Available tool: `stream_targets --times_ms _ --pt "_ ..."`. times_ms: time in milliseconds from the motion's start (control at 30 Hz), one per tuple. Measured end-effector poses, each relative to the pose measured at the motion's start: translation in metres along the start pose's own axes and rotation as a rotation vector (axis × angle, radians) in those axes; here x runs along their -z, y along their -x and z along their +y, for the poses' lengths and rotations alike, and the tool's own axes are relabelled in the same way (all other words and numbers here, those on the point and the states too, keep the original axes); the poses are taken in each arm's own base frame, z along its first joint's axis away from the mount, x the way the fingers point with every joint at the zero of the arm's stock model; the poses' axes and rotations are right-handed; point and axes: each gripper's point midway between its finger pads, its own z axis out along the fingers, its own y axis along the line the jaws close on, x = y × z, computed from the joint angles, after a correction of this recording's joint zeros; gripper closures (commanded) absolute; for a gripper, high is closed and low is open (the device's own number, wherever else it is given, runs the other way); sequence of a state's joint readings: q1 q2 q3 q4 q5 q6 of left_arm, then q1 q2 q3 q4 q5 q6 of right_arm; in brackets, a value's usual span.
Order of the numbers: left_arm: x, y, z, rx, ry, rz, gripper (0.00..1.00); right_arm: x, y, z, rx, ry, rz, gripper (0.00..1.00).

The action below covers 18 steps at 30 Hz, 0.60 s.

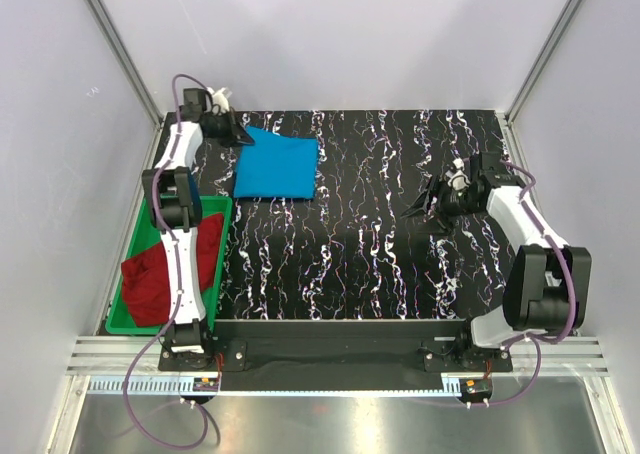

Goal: Fold and stack the t-shirts
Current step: Neatly place the folded tshirt to the corner

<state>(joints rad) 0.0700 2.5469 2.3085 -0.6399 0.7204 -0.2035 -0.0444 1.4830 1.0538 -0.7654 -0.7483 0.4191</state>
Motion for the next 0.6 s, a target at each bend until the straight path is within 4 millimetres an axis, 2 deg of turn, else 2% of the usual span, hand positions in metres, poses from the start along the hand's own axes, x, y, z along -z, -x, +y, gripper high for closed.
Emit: stream_targets --times_ms 167,367,433,600 --pt "0.032 0.023 0.047 -0.011 0.11 -0.073 1.0 -0.009 0.001 -0.006 -0.024 -0.017 0.031 0.32" --pt "0.067 0.035 0.102 -0.033 0.261 -0.122 1.0 -0.02 0.003 -0.009 -0.048 -0.032 0.069 0.31" --pt "0.078 0.044 0.111 -0.063 0.301 -0.143 1.0 -0.023 0.004 -0.009 -0.055 -0.035 0.077 0.31" --pt "0.101 0.075 0.12 -0.15 0.344 -0.228 1.0 -0.033 -0.001 -0.006 -0.054 -0.046 0.116 0.31"
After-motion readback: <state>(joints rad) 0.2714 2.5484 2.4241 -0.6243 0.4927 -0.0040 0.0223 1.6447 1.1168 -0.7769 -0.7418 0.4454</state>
